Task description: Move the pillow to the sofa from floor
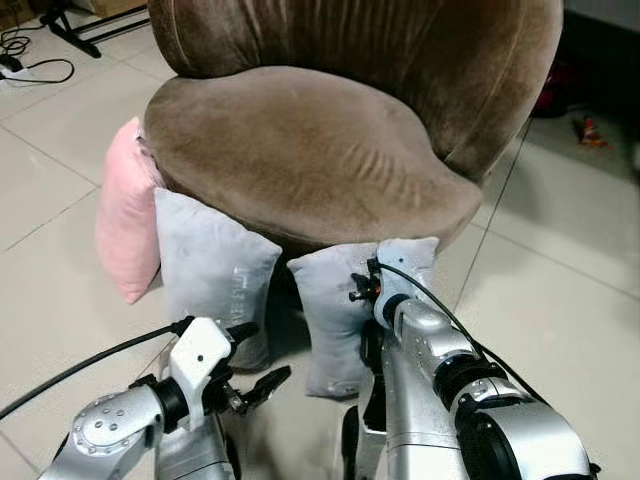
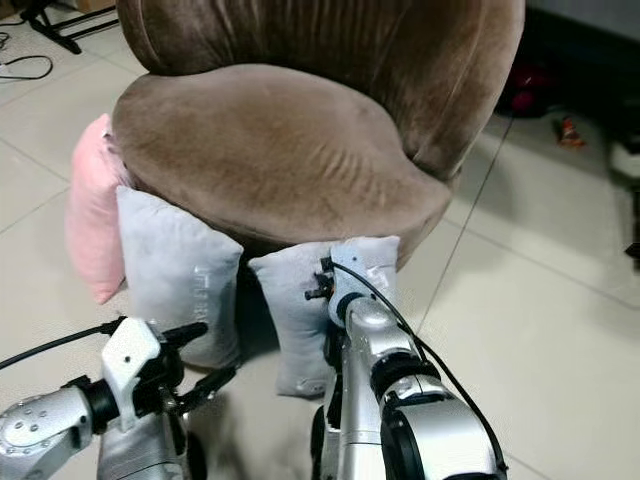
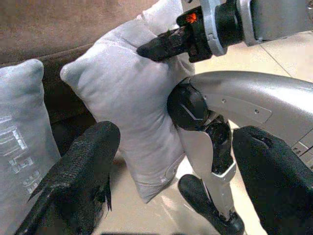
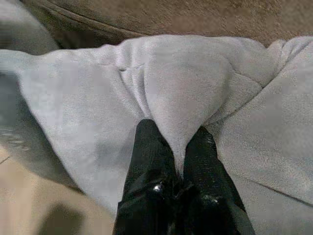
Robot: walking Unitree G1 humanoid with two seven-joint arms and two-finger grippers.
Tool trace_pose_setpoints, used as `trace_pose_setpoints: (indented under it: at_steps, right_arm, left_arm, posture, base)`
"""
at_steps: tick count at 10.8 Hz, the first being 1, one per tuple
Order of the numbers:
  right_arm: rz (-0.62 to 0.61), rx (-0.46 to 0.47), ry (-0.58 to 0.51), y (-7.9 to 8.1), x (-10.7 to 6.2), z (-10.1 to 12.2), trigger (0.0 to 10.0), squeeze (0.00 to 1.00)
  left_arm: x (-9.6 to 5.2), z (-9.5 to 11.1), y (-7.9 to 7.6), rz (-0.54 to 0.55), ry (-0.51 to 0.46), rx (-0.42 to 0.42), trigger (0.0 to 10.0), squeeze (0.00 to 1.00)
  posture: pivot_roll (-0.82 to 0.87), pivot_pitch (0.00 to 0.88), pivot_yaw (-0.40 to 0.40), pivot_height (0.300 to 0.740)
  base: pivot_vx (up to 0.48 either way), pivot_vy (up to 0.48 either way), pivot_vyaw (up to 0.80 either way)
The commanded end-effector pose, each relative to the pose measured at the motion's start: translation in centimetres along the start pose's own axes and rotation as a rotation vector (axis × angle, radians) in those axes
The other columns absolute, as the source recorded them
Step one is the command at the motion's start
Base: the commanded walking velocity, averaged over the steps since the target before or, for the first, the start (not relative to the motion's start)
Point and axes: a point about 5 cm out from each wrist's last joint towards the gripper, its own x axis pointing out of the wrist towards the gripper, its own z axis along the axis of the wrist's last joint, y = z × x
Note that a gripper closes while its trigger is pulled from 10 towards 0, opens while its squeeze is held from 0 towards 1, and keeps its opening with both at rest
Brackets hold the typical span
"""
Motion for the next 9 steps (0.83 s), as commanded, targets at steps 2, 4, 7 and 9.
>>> trace_pose_setpoints:
  at_steps: [2,4,7,9]
  right_arm:
    - [0.125,0.001,0.031,1.0,-0.3,-1.6,0.0,0.00]
    - [0.257,-0.035,0.018,2.4,-0.4,-2.0,0.0,0.00]
    - [0.504,-0.003,-0.105,4.3,-1.0,-0.5,0.0,0.00]
    - [0.559,0.056,-0.165,3.9,-1.5,0.3,0.0,0.00]
  left_arm:
    - [0.0,-0.1,0.1,-0.008,-0.015,0.008,10.0,0.06]
    - [0.3,-0.2,-0.1,-0.016,-0.026,0.011,10.0,0.06]
    - [0.7,-0.2,-0.3,-0.028,-0.041,0.010,10.0,0.07]
    - [1.0,-0.1,-0.3,-0.033,-0.046,0.017,10.0,0.07]
  posture:
    - [0.04,0.021,-0.083,0.444]
    - [0.04,0.013,-0.087,0.444]
    - [0.03,0.004,-0.088,0.444]
    - [0.02,0.003,-0.084,0.444]
  base:
    - [0.000,0.000,0.00]
    - [0.000,0.000,0.00]
    - [0.000,0.000,0.00]
    - [0.000,0.000,0.00]
